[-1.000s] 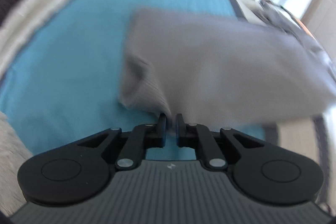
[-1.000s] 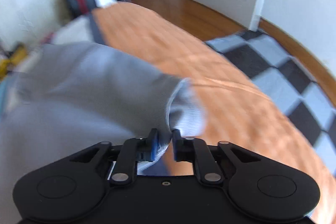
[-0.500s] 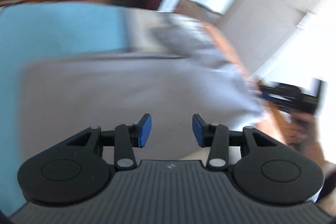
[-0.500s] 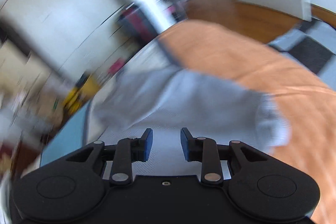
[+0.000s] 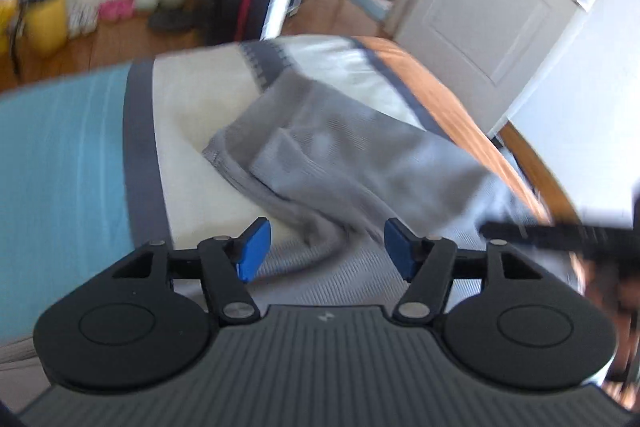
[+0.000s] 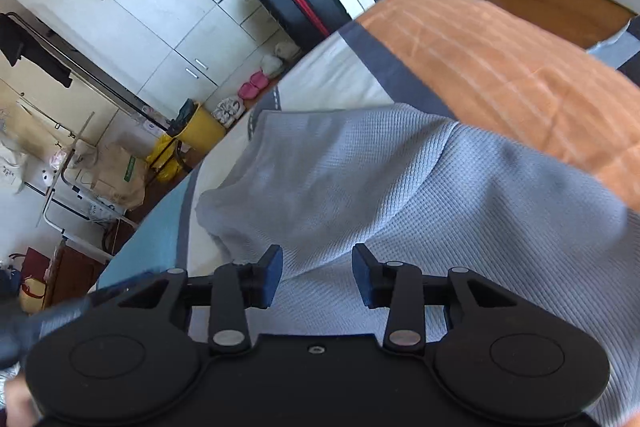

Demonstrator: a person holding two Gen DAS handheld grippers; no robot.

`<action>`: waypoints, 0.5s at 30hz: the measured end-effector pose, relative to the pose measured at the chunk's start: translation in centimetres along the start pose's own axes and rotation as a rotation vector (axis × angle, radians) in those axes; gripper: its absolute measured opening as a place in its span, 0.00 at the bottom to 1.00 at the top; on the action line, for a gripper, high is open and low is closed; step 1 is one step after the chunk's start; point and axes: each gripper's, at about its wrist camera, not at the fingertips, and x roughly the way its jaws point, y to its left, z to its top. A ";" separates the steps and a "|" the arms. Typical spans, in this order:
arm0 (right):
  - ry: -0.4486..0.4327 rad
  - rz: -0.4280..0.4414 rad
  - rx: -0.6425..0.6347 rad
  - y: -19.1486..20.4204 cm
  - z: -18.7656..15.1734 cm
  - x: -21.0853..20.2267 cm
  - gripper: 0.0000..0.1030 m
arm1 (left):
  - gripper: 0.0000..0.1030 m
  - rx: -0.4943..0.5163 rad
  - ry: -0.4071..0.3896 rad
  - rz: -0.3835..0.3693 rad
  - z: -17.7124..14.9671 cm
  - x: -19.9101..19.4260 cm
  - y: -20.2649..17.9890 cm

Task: Fold clothes
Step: 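Open both grippers and reposition them above the garments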

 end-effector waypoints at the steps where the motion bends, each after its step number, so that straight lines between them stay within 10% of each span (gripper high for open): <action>1: -0.007 -0.002 -0.005 -0.3 0.0 0.3 0.42 | 0.60 -0.035 0.011 0.007 0.8 1.5 0.7; 15: -0.063 -0.032 -0.027 -3.1 -0.2 -1.7 0.46 | 0.80 -0.032 -0.020 0.164 3.3 9.8 2.0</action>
